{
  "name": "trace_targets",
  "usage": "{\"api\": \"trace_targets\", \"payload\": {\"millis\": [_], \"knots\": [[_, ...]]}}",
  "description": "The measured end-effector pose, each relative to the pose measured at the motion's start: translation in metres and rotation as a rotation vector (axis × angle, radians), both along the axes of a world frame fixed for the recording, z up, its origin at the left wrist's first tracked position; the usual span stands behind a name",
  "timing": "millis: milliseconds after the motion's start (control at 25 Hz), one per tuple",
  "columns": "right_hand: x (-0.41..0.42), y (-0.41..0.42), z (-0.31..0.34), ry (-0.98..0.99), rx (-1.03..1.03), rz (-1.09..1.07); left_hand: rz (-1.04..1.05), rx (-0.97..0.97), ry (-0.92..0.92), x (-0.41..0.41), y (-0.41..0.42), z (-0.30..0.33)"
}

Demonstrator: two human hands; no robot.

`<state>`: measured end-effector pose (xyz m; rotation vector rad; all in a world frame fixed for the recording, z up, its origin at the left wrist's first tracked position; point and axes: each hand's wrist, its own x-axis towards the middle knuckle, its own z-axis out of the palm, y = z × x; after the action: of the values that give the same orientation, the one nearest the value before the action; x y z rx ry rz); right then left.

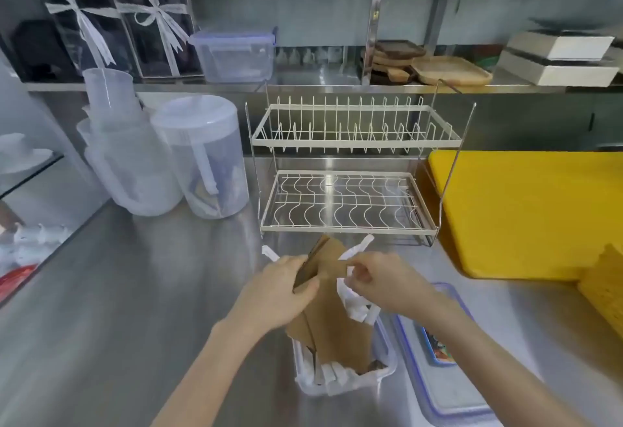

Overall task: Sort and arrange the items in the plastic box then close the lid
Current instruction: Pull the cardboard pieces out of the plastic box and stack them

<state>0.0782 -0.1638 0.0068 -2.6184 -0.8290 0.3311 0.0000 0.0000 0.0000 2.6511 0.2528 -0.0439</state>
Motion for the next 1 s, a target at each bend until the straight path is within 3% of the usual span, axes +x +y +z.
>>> {"api": "trace_targets", "payload": {"millis": [400, 680, 840, 1000], "knots": [[-0.023, 0.017, -0.051, -0.026, -0.106, -0.038, 0.020, -0.094, 0.150, -0.021, -0.015, -0.059], [-0.035, 0.024, -0.066, 0.029, -0.028, -0.089, 0.076, -0.112, 0.092, -0.030, -0.024, -0.077], [-0.037, 0.028, -0.066, 0.152, 0.175, -0.167, 0.139, -0.209, 0.018, -0.034, -0.027, -0.079], [-0.044, 0.032, -0.058, 0.225, 0.466, -0.152, 0.264, -0.494, -0.167, -0.038, -0.028, -0.073]]}}
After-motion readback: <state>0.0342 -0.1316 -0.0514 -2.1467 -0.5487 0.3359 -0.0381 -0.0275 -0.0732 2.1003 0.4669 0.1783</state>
